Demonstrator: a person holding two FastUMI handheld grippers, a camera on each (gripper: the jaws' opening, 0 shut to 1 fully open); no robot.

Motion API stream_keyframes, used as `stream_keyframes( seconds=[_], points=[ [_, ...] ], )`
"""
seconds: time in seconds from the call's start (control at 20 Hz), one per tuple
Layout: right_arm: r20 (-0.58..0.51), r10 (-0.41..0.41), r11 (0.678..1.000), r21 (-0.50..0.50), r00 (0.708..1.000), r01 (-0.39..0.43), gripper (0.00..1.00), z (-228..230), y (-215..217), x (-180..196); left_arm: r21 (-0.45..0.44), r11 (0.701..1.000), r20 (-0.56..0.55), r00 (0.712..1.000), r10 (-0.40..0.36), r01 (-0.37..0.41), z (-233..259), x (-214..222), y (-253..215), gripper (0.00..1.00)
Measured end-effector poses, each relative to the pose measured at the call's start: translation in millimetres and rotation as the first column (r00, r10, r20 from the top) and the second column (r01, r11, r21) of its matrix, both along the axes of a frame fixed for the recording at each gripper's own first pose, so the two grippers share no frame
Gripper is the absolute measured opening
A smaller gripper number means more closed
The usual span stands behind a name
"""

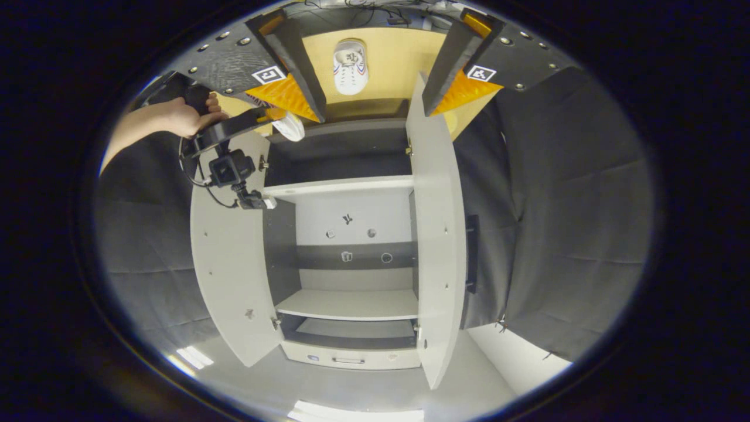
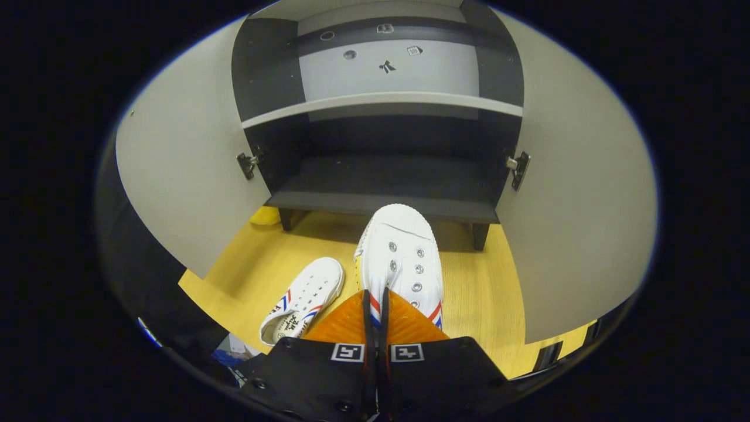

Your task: Grab one shoe with the right hand and put it into the shoe cabinet, grab the other shoe with the left hand and put it into the shoe cabinet; then close the right door with the right hand and the left door with the left hand.

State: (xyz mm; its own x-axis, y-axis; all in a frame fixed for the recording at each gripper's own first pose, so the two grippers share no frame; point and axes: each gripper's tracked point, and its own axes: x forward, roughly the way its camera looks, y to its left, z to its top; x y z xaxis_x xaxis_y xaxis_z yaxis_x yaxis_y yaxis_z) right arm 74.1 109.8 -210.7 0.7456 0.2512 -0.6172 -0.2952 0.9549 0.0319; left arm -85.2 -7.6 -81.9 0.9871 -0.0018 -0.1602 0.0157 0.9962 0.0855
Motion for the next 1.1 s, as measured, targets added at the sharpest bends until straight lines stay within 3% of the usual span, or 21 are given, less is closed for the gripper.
stream_keyframes(
  seconds=[0.05, 0.15, 0.25, 0.5, 0.65, 0.8, 1.05, 1.1],
  points=[
    [0.025, 0.004, 1.0, 0.003, 1.0, -0.004, 0.06, 14.8, -0.2, -1.6, 0.003, 1.0, 0.002, 1.0, -0.01, 0.01, 2.0, 0.6, -1.5, 0.94],
    [0.079, 0.01, 1.0, 0.017, 0.997, -0.011, 0.0, 45.1, 1.8, -1.9, 0.005, 1.0, 0.006, 1.0, -0.027, 0.027, 4.6, 7.9, -4.7, 0.94],
    [0.14, 0.01, 0.999, 0.035, 0.99, -0.015, 0.02, 79.3, 4.1, 1.7, -0.003, 0.999, 0.008, 0.999, -0.041, 0.041, 6.2, 17.0, -7.6, 0.94],
    [0.247, -0.021, 0.995, 0.1, 0.969, -0.004, 0.02, 154.3, 10.6, 32.6, -0.033, 0.996, 0.027, 0.996, -0.08, 0.081, 9.4, 45.3, -15.9, 0.94],
    [0.32, -0.051, 0.991, 0.134, 0.946, 0.008, 0.02, 192.6, 13.1, 64.3, -0.027, 0.992, 0.028, 0.992, -0.123, 0.124, 6.8, 62.1, -16.7, 0.95],
    [0.374, -0.075, 0.987, 0.163, 0.925, 0.014, 0.02, 222.6, 18.0, 103.8, 0.012, 0.996, 0.015, 0.996, -0.091, 0.091, 4.9, 71.2, -1.9, 0.94],
    [0.432, -0.115, 0.979, 0.203, 0.894, 0.028, 0.05, 255.3, 21.6, 173.0, -0.02, 0.998, 0.017, 0.998, -0.067, 0.067, 15.0, 79.5, 14.0, 0.94],
    [0.439, -0.123, 0.977, 0.211, 0.89, 0.031, 0.02, 258.0, 20.6, 182.3, -0.023, 0.999, 0.017, 0.999, -0.049, 0.049, 16.9, 82.3, 17.5, 0.96]
  ],
)
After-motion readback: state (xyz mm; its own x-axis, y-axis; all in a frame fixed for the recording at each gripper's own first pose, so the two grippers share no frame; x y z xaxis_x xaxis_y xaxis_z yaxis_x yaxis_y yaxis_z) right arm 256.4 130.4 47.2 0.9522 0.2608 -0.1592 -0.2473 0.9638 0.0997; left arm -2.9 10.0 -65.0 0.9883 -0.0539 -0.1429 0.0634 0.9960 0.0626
